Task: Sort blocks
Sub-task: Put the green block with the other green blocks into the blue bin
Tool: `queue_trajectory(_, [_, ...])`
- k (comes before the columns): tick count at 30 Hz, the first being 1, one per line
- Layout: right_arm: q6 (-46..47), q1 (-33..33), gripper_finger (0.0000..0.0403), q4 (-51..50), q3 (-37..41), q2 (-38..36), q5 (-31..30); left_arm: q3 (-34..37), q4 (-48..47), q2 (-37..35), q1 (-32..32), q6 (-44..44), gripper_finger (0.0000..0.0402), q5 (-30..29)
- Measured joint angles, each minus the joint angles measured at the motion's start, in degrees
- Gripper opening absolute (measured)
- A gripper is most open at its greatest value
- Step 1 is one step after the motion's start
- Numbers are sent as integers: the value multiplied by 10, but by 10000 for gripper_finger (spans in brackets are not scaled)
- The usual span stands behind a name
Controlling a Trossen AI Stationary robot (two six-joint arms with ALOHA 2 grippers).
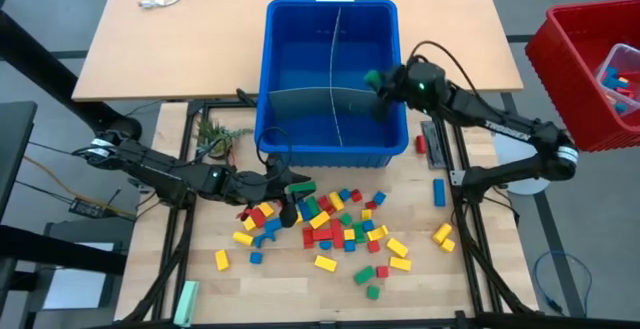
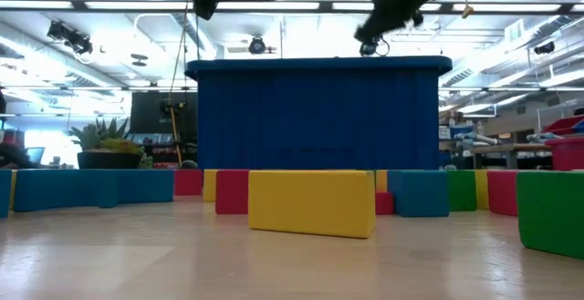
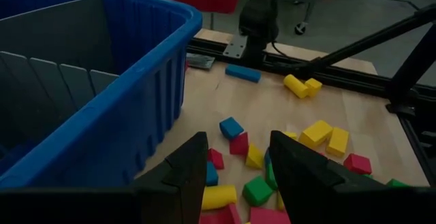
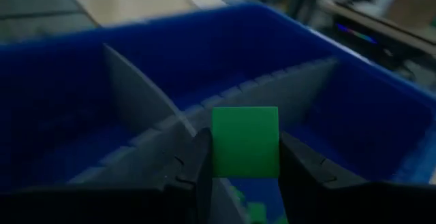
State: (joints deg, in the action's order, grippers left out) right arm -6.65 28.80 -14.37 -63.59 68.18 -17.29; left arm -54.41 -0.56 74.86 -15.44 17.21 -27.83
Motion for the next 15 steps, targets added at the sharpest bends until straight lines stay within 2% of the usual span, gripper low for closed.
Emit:
queue_trajectory(7, [-1,91,125,17,0,77,23,0,0,0,0,0,166,0])
queue_trajectory(15, [9,120,168,34,0,105,20,0,-1,0,0,0,166,0])
